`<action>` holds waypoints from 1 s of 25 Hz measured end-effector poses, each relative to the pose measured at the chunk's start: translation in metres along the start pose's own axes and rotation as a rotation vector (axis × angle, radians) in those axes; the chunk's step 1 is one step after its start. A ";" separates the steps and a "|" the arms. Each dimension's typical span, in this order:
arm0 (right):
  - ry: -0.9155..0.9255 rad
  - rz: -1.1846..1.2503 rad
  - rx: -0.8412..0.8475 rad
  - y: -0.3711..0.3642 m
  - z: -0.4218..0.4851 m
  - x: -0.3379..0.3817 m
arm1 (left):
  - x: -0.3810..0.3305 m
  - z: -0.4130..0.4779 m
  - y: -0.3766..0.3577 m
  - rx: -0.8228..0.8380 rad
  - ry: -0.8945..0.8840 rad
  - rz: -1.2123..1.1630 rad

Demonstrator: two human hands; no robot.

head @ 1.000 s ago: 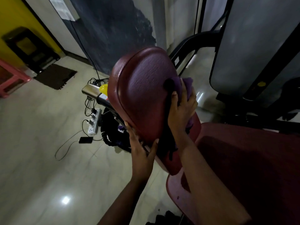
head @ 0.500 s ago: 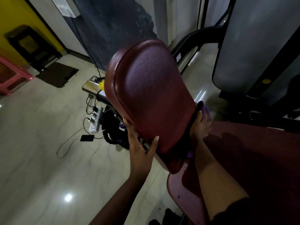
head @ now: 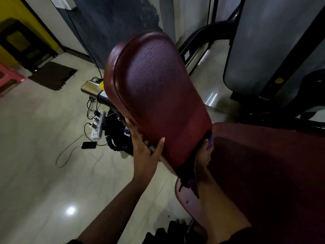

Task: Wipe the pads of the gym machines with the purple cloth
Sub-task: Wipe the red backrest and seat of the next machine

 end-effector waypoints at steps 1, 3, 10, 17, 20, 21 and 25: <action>-0.026 0.004 0.016 0.000 -0.009 -0.011 | -0.002 0.000 0.000 0.004 -0.002 -0.010; -0.058 0.006 0.044 0.001 -0.029 -0.030 | -0.005 -0.001 0.000 0.006 0.009 -0.003; 0.018 0.000 0.044 0.025 -0.089 -0.056 | -0.019 -0.007 -0.001 -0.009 0.045 -0.015; 0.595 0.225 0.005 0.038 -0.140 0.091 | -0.018 -0.006 0.000 -0.013 0.028 0.000; 0.864 -0.026 0.074 -0.010 -0.159 0.124 | -0.014 -0.005 -0.001 -0.018 0.027 0.010; 0.891 -0.103 0.072 -0.021 -0.153 0.117 | -0.013 -0.005 -0.002 -0.020 0.035 0.013; 0.704 -0.208 -0.059 -0.011 -0.096 0.069 | -0.004 -0.003 -0.002 -0.014 0.018 0.021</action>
Point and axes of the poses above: each hand's wrist, its own z-axis towards the middle knuckle, its own y-axis out of the back of the hand, x = y × z, the point moved 7 cm from there along z, towards the middle knuckle, and after that the axes turned 3 degrees about y, right-handed, at the moved point
